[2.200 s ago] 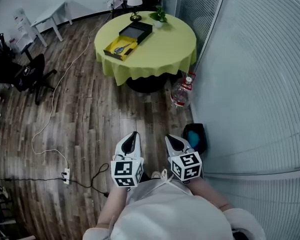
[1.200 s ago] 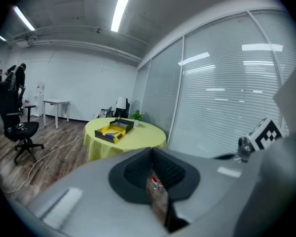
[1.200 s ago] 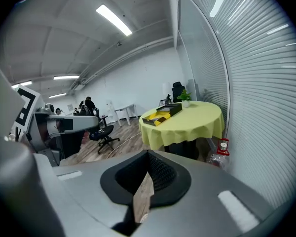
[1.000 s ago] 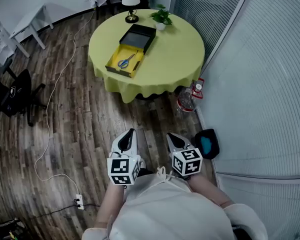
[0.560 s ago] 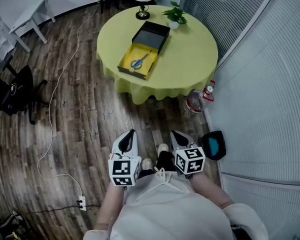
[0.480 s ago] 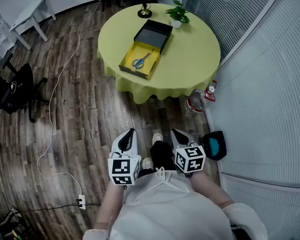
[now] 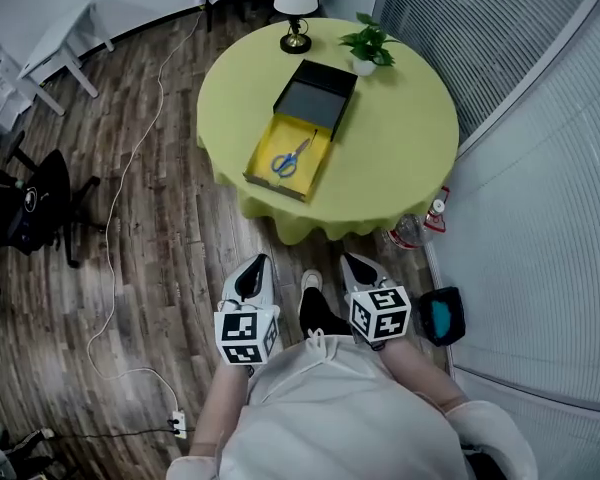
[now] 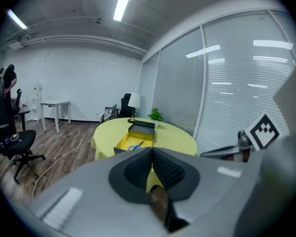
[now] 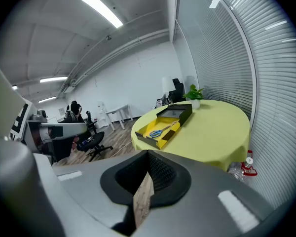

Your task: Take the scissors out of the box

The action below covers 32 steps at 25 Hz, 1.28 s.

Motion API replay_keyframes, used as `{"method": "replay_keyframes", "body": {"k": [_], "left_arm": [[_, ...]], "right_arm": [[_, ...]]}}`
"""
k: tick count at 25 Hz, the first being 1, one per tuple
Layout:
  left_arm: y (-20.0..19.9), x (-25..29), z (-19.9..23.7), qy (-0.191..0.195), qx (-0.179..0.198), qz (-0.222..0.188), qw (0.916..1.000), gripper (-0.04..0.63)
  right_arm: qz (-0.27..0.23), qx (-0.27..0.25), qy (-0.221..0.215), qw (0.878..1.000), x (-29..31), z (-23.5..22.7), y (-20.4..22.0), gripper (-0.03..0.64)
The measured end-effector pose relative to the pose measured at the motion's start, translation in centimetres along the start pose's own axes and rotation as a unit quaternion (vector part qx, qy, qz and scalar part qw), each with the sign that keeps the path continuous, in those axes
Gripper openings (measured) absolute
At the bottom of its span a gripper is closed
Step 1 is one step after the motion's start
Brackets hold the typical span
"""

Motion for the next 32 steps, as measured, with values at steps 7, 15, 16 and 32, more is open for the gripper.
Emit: {"method": "replay_keyframes", "body": {"k": [7, 15, 16, 32], "left_arm": [[-4.9, 11.6, -0.1, 0.007, 0.017, 0.017, 0.9997, 0.006], [-6.7, 22.0, -0.6, 0.030, 0.028, 0.063, 0.9971, 0.006], [-6.8, 23.1, -0.7, 0.036, 0.034, 0.069, 0.9964, 0.006], [-3.2, 34.4, 0.0, 0.201, 0.128, 0.235, 0.9422, 0.006]], "right_arm": [[-0.006, 0.003, -0.008, 1.000, 7.4, -6.5, -7.1, -0.002], [0.002, 0.014, -0.003, 1.000, 13.6, -12.2, -11.6, -0.002], [0.002, 0.017, 0.002, 1.000, 14.1, -12.8, -11.9, -0.002], [-0.018, 0.078, 0.142, 0.987, 18.5, -14.0, -13.6, -0.002]]}}
Point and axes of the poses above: the fingertips, and each gripper's own axes: x forward along the fingers, z to its left, y out of its underside, the point moved 4 cm from there along -x, backward along the fingers, and after that the axes turned 15 degrees about -y, right-handed, at the moved point
